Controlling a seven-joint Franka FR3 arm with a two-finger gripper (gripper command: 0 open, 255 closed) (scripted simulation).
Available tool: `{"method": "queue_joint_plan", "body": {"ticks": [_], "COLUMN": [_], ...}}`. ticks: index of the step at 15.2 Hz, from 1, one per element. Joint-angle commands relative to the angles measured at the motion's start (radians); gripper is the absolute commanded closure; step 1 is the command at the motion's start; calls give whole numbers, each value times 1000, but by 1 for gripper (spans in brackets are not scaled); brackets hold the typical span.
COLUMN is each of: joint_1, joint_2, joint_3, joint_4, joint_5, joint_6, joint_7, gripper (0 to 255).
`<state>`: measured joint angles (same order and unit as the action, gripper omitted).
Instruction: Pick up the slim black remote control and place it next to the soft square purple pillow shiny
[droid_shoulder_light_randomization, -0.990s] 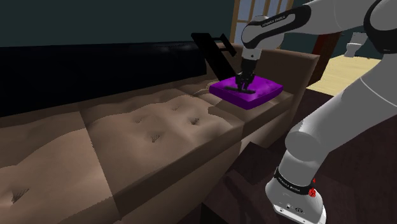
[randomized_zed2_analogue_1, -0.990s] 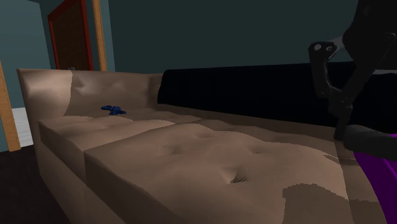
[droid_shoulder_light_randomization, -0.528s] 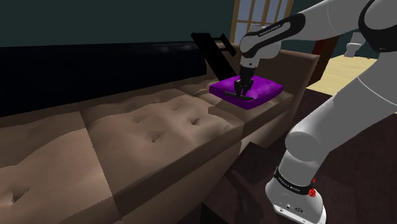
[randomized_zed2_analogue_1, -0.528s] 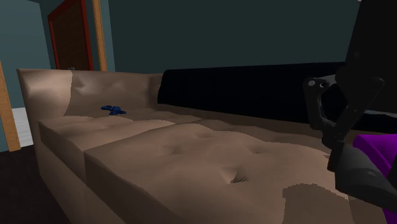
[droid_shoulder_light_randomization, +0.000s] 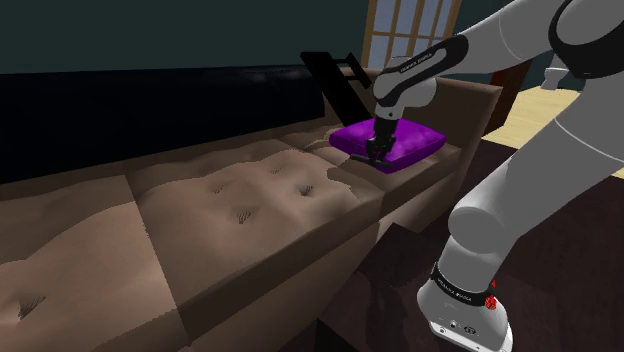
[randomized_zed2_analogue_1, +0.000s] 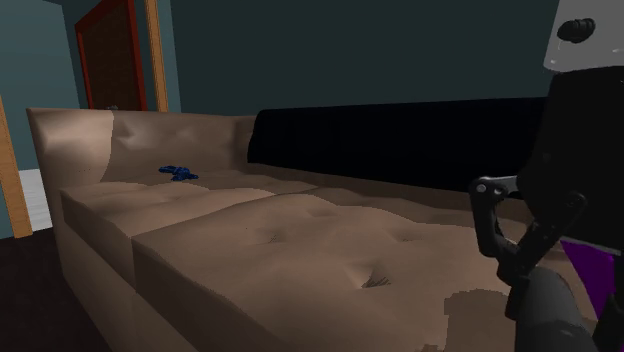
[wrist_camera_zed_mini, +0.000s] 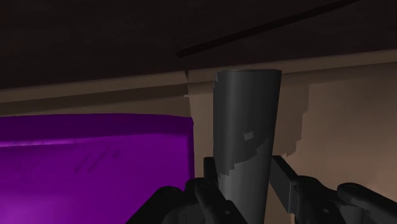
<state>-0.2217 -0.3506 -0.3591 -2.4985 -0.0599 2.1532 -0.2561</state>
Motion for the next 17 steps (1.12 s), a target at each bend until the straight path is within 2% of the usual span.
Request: {"method": "queue_joint_plan", "body": {"ticks": [1,11,17], "joint_1": [0,11,8], "joint_2": [13,105,106], "joint_3": [-5,-27,-23], "joint_4": [-16,-83,-83], "joint_5": [2,31,32], "joint_6": [29,185,185], "joint_7": [-6,-39,-39], "gripper": [255,255,255]}}
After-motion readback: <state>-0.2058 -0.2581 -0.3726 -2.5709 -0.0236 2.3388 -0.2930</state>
